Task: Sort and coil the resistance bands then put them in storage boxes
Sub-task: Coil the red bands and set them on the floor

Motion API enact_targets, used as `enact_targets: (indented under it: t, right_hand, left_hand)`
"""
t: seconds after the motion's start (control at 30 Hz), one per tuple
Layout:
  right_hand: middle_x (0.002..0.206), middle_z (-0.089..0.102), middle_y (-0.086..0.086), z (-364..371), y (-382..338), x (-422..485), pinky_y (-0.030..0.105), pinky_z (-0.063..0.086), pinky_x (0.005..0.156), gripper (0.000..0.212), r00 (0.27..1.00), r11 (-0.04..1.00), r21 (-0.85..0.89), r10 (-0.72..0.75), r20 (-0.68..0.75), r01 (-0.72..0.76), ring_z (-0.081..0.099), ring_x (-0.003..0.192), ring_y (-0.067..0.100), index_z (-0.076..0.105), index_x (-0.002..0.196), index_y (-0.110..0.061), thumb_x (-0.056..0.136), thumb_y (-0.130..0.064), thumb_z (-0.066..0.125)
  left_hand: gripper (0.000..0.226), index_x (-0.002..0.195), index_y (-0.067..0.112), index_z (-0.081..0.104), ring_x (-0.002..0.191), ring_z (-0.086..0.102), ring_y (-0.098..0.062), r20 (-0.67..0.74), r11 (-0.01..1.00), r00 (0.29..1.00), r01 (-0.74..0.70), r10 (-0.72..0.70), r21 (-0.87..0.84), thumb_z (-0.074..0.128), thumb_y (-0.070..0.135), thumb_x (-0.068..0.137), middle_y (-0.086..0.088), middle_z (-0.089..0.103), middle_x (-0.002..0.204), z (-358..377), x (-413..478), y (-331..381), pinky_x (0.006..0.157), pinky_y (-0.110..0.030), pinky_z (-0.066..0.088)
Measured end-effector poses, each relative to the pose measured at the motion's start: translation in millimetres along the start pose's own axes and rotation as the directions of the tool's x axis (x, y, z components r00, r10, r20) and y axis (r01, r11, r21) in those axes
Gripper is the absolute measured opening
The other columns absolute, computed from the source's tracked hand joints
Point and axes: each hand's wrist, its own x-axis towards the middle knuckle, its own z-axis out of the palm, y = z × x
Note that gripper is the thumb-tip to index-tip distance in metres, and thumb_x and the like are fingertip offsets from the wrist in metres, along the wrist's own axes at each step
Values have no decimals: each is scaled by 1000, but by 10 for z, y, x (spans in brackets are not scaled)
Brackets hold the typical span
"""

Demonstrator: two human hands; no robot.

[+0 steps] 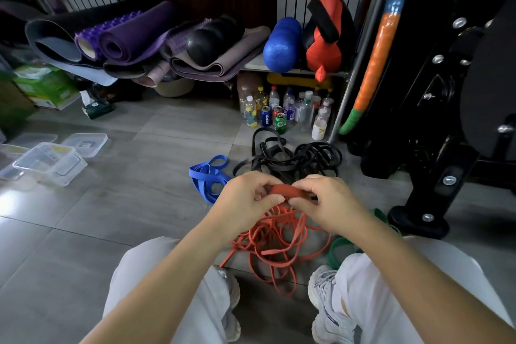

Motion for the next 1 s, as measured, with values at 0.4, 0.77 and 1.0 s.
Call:
enact_targets:
  t: [0.4,0.77,1.0]
  right_hand:
    - [78,74,-3,-19,-200,60,27,58,68,25,992,695,719,95,-87,-3,71,72,15,73,74,-40,72,-15,77]
    - [78,72,-17,-64,-178,122,17,55,69,35,979,746,665,103,-176,41,69,76,9,67,84,-43,76,-10,74]
    - [88,66,-5,-76,-114,116,11,49,71,39,972,772,633,106,-211,53,63,75,0,67,87,-41,78,-3,71]
  left_hand:
    - [19,92,23,73,85,70,-18,-111,728,989,-5,-98,-686,67,15,77,-3,74,91,-111,-52,21,72,-21,54]
    - [19,87,25,77,79,69,-13,-59,579,979,68,-197,-813,69,22,70,-5,74,90,-88,-2,35,67,-18,54]
    - [21,89,26,75,75,66,-14,-44,649,979,98,-200,-755,69,25,69,-6,74,87,-123,-4,19,60,-21,54]
